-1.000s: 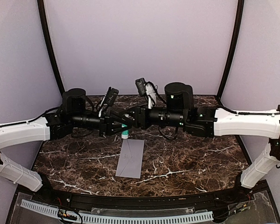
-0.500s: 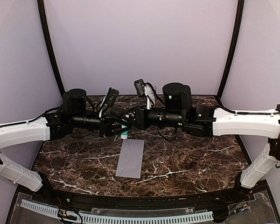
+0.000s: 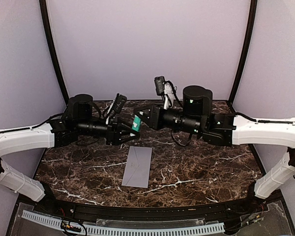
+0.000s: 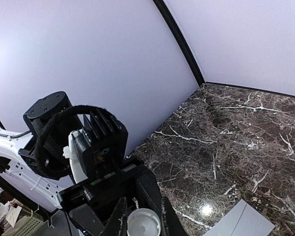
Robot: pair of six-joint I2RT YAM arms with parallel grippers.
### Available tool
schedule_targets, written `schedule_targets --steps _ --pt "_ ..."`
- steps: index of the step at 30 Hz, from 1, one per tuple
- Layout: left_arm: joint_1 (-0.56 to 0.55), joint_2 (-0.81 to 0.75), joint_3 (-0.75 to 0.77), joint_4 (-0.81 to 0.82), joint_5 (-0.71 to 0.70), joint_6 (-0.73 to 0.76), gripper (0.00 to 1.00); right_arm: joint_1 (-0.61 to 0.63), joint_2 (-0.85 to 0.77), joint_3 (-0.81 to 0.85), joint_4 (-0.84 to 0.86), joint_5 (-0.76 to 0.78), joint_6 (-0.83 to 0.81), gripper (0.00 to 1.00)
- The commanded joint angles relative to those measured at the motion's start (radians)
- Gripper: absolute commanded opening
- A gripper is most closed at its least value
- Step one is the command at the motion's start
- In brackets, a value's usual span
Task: Place the letter into the envelope and seal it
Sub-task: Close the solid glue cap on the solid glue.
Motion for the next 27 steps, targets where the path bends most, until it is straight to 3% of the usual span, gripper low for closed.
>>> schedule_targets --steps 1,5,12,24,27 --pt "-0.001 -0.001 0.031 0.021 0.017 -0.001 0.44 -0.007 -0.034 -0.024 0.076 0.036 0.023 0.04" --pt "-0.002 -0.001 0.029 0.023 0.019 -0.006 0.36 -0.007 -0.035 -0.034 0.085 0.032 0.032 0.04" --pt "-0.002 0.0 0.025 0.032 0.023 -0.014 0.36 -0.008 -0.037 -0.048 0.089 0.024 0.041 0.03" --pt "-0.001 0.01 0.027 0.035 0.027 -0.018 0.11 -0.009 -0.042 -0.066 0.106 0.033 0.047 0.04" --pt "-0.001 0.01 0.028 0.035 0.031 -0.018 0.02 -0.009 -0.051 -0.072 0.106 0.029 0.037 0.17"
